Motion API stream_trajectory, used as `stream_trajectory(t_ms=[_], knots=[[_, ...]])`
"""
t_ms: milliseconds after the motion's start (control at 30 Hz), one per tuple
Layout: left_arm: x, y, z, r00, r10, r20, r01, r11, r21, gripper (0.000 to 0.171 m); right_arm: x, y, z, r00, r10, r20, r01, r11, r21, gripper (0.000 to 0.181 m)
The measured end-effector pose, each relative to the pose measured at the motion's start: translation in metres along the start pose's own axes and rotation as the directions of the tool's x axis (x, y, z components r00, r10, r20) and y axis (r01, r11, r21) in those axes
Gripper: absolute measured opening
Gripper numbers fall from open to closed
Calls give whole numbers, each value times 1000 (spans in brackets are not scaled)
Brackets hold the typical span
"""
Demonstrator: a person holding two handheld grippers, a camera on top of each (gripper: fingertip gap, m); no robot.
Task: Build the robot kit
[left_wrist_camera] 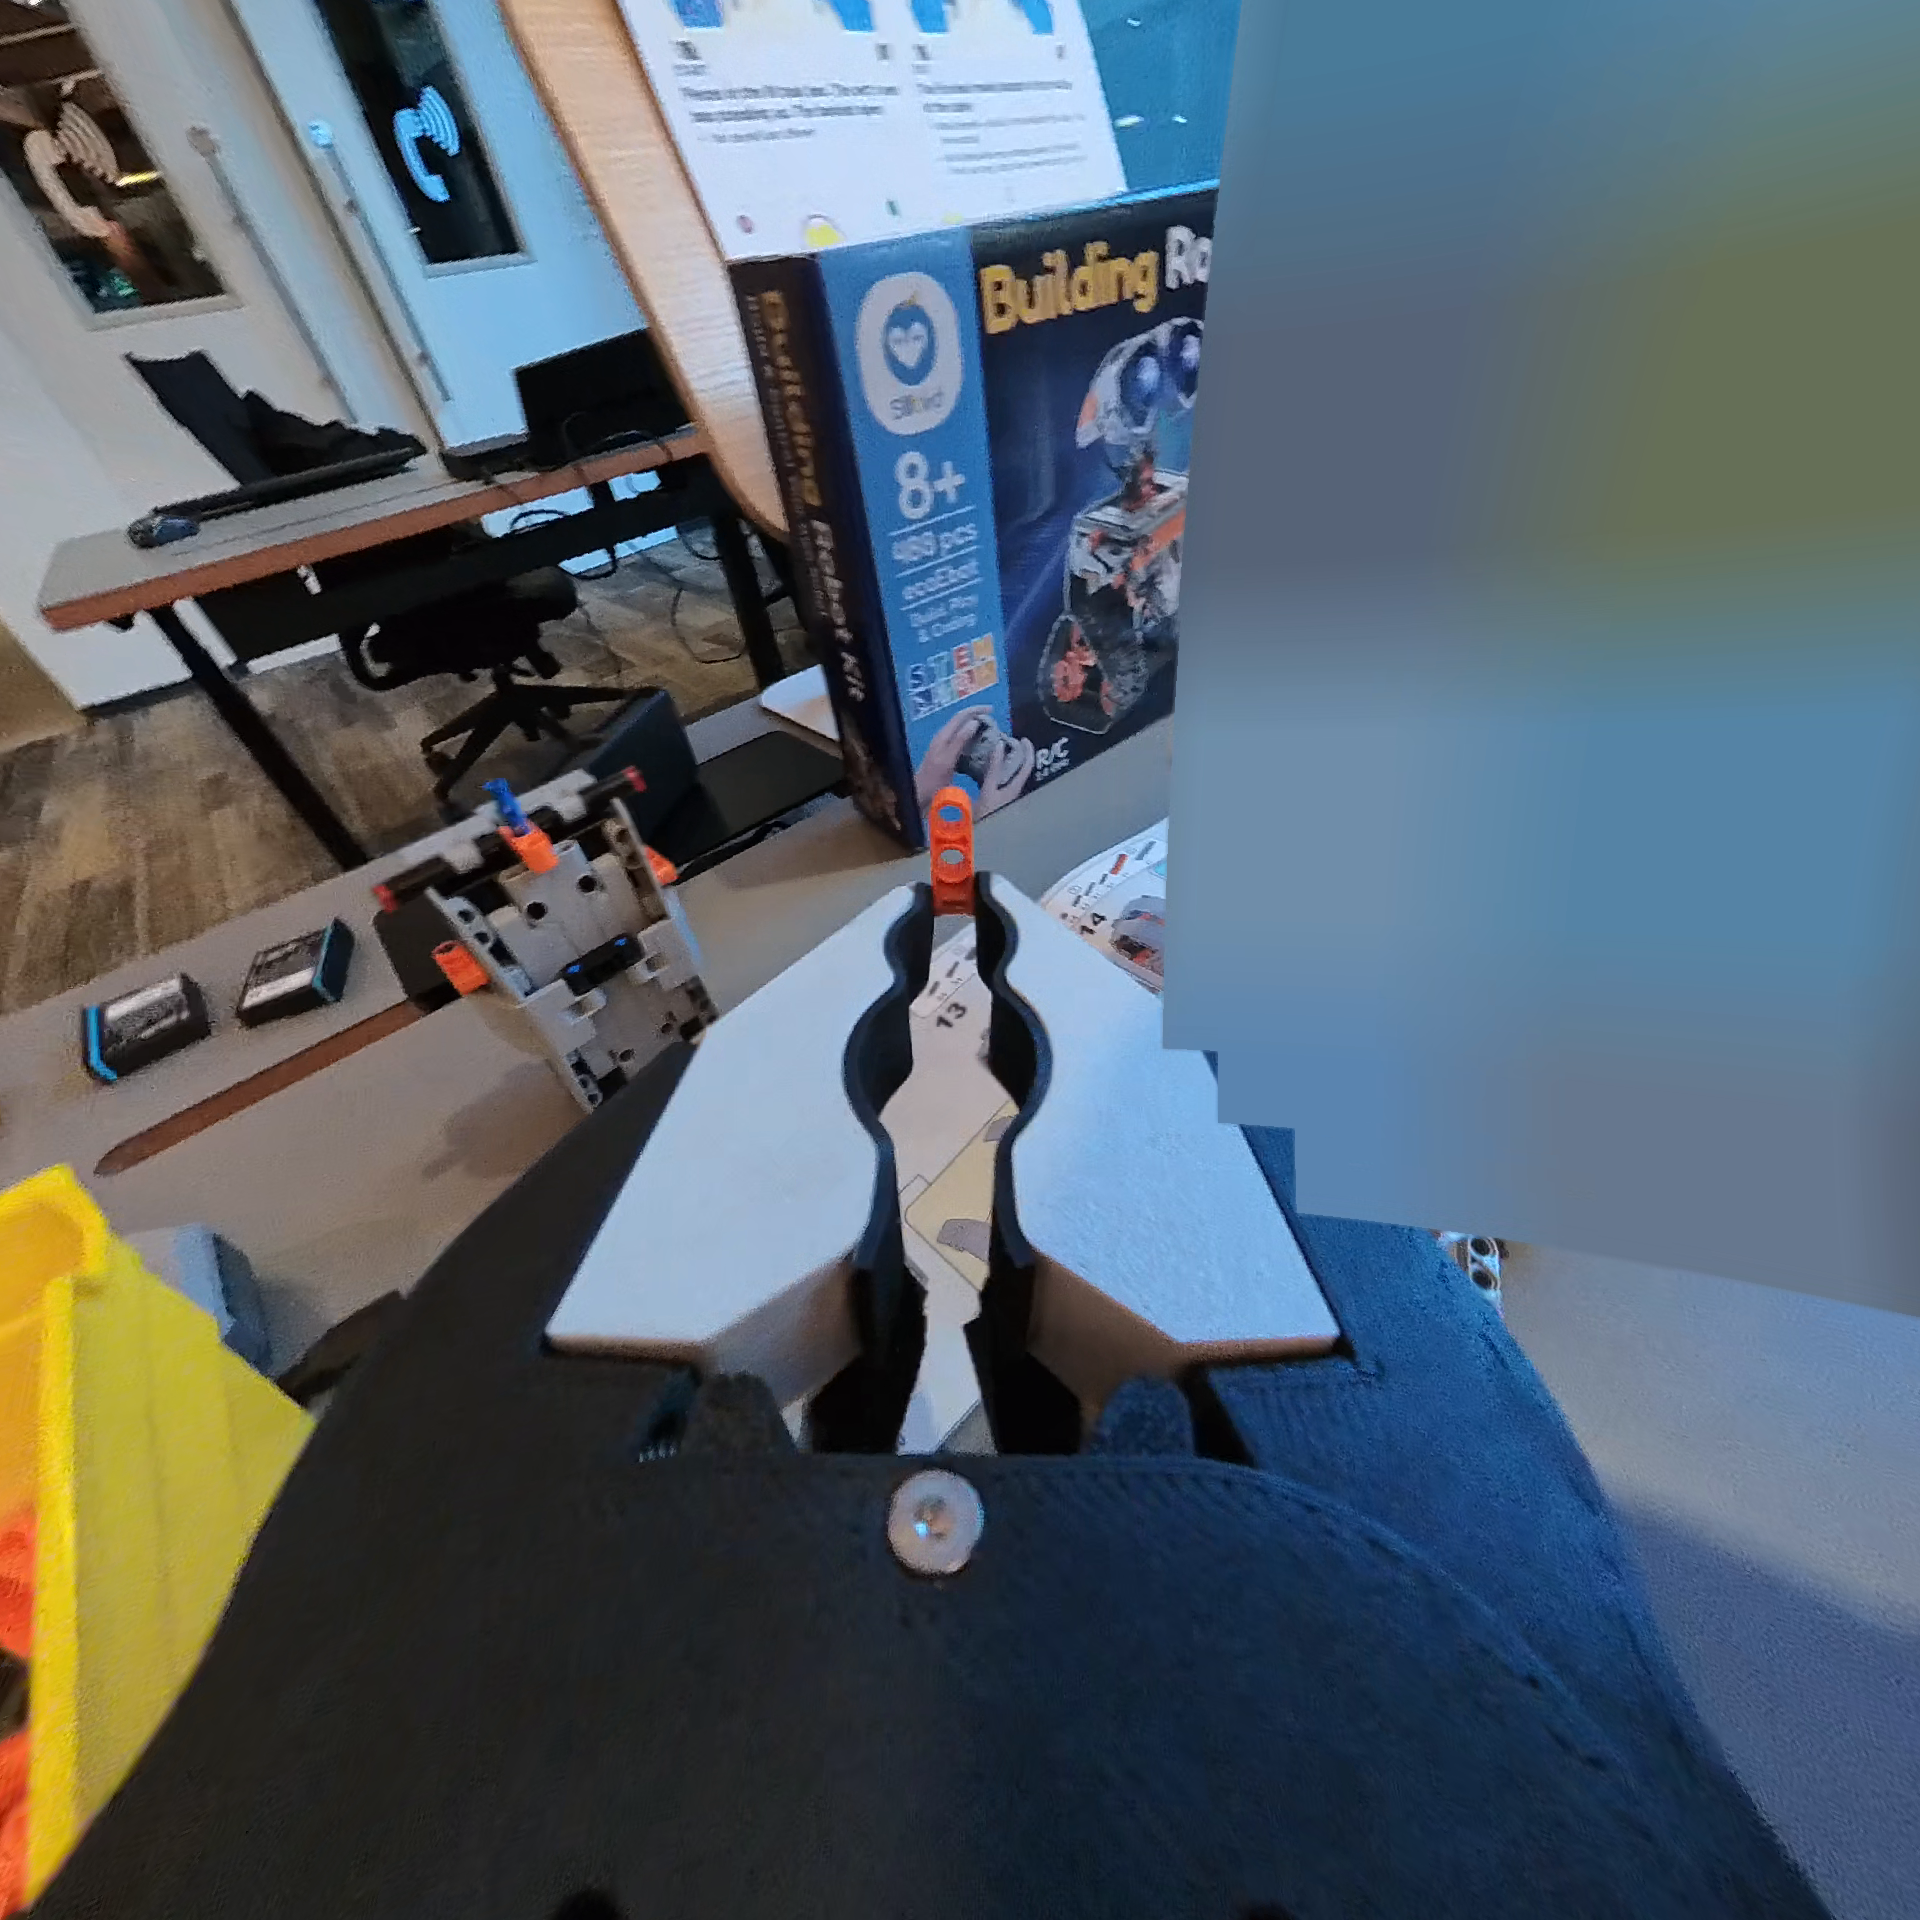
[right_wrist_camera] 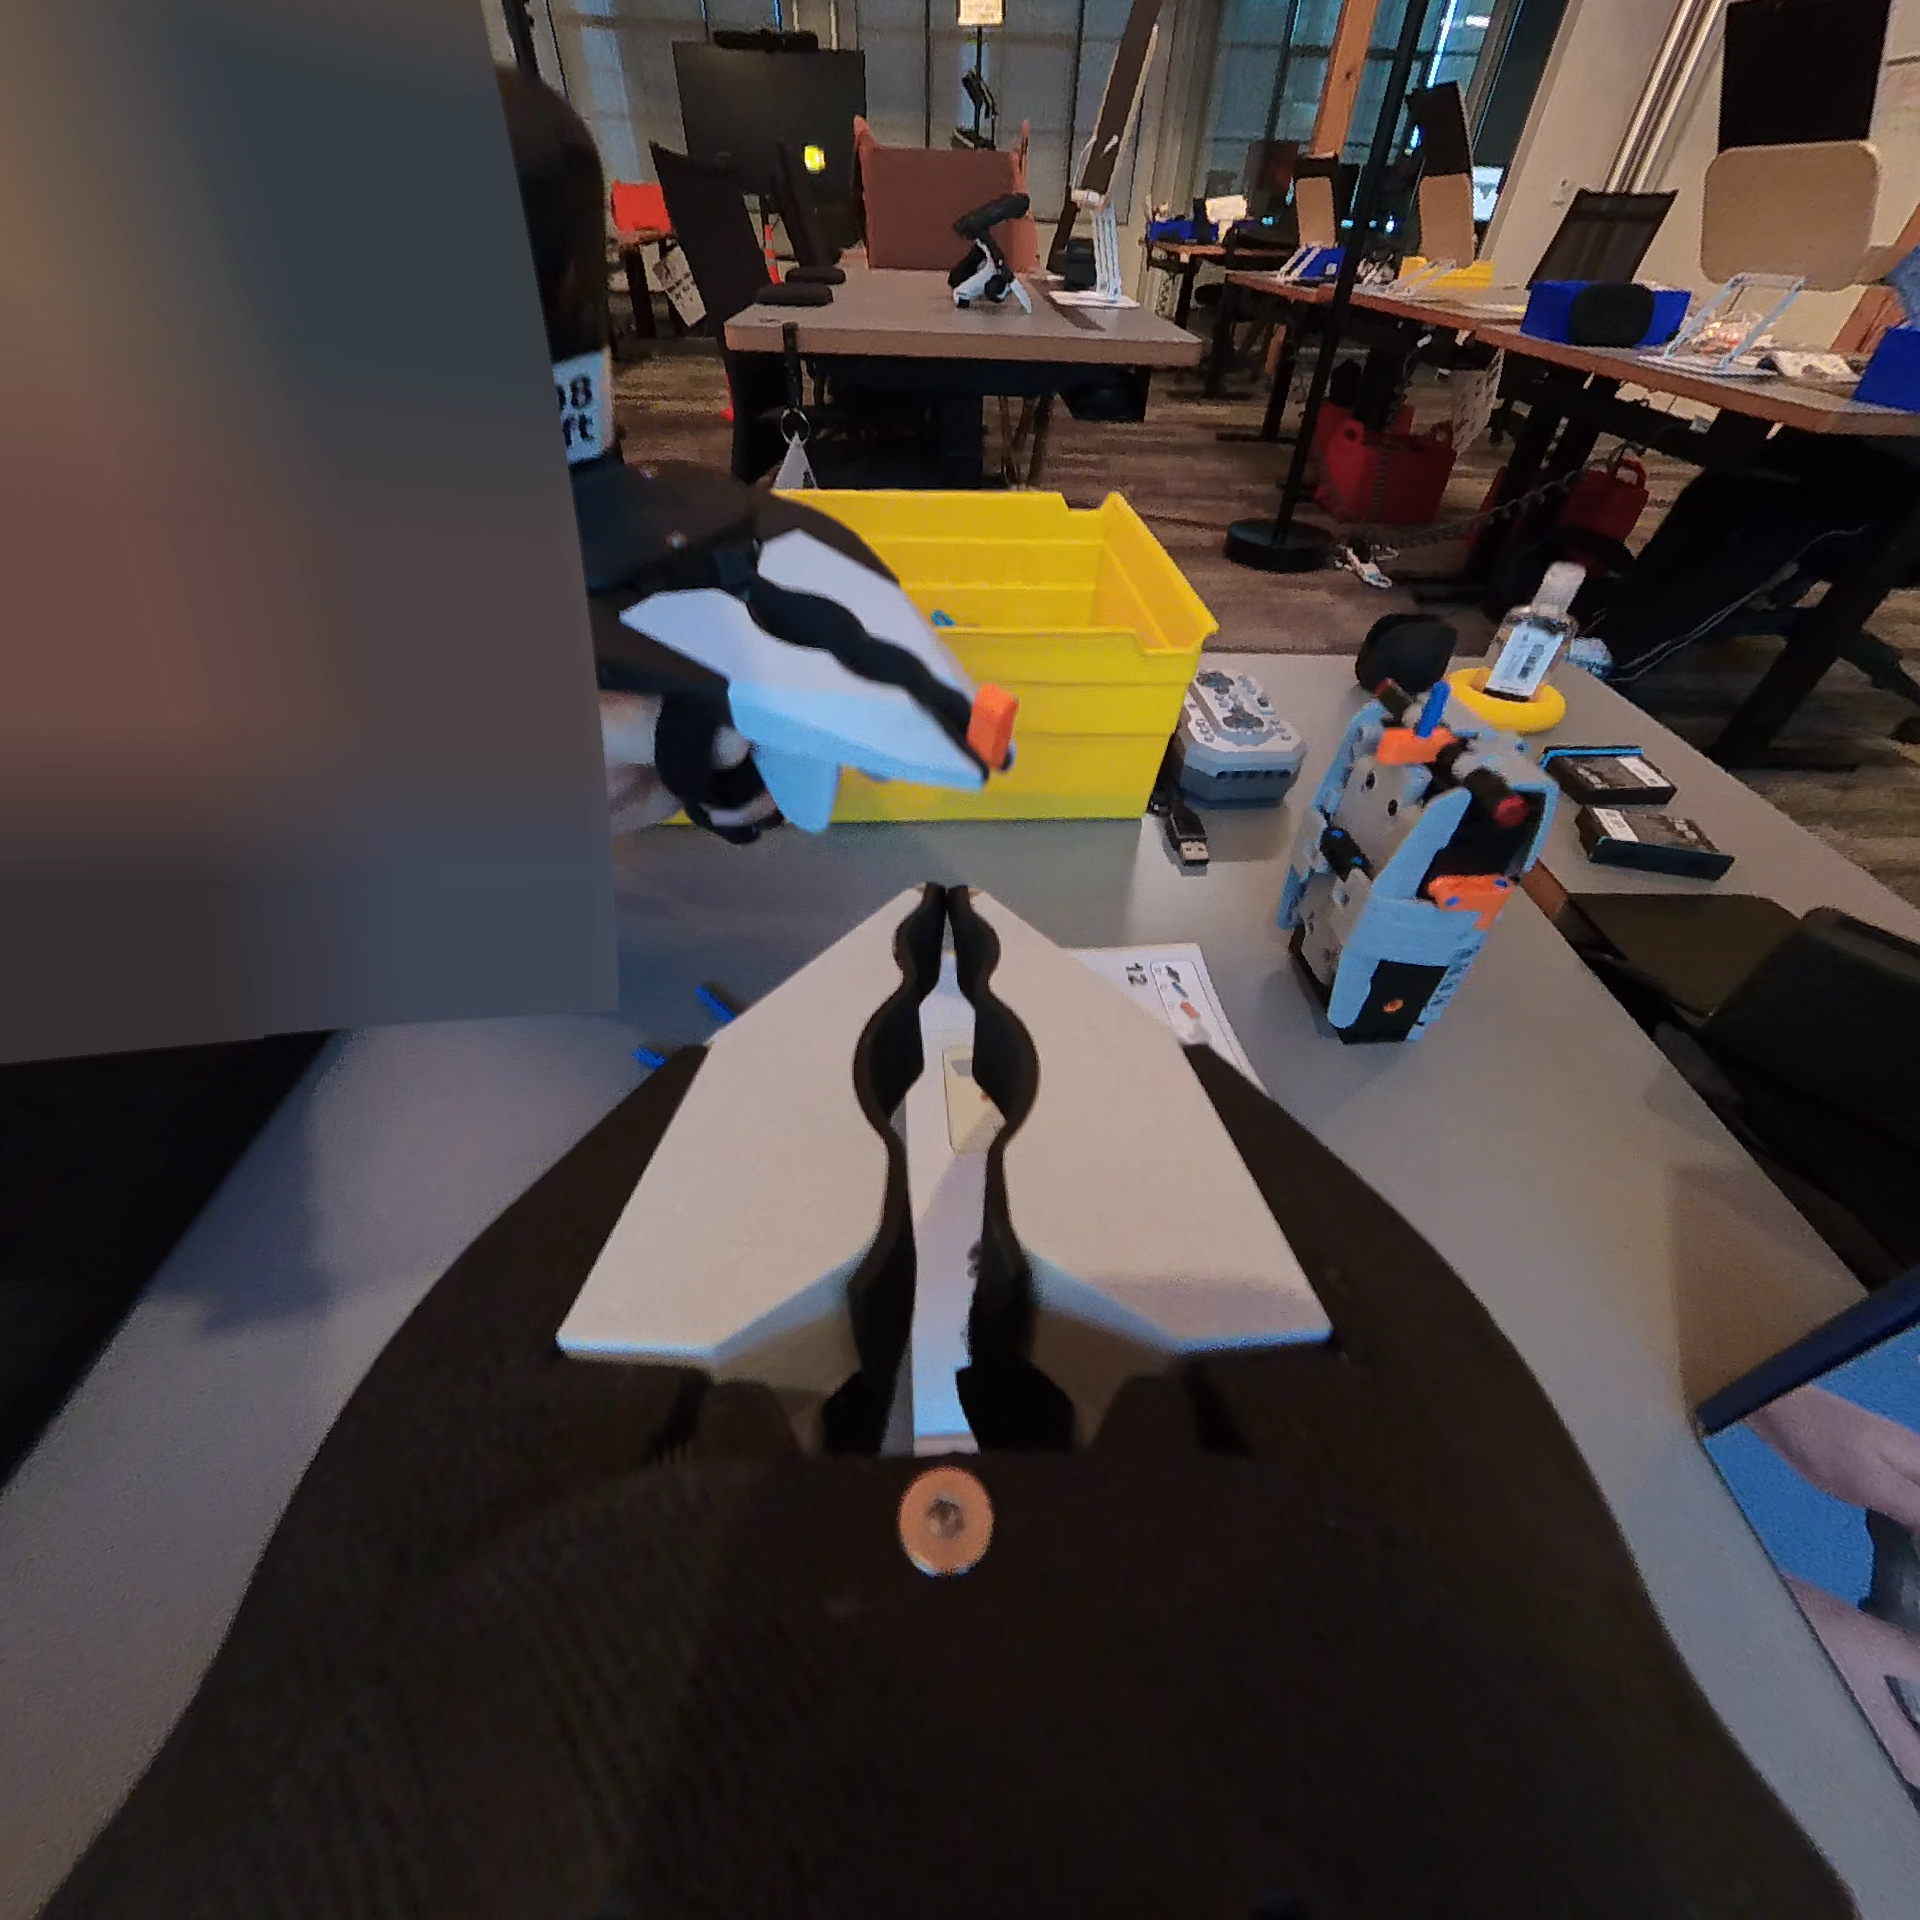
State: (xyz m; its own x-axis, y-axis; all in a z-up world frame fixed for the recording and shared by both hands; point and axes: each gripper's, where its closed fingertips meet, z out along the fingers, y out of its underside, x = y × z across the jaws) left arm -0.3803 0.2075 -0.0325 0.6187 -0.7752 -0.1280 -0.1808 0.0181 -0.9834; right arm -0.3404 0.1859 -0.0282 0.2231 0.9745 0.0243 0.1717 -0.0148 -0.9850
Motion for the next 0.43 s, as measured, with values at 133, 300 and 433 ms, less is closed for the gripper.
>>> stream_trajectory(t_ms=[133,300,433], knots=[[-16,5,-3,997,-42,72,44,999,-24,6,6,23,1,999,42,1,-42,998,-54,0],[-22,6,-4,993,-88,85,90,996,-20,6,8,47,6,1000,23,-8,-24,989,-146,0],[-28,5,-7,989,-109,100,110,994,-4,6,9,64,9,1000,-19,-12,16,976,-216,0]])
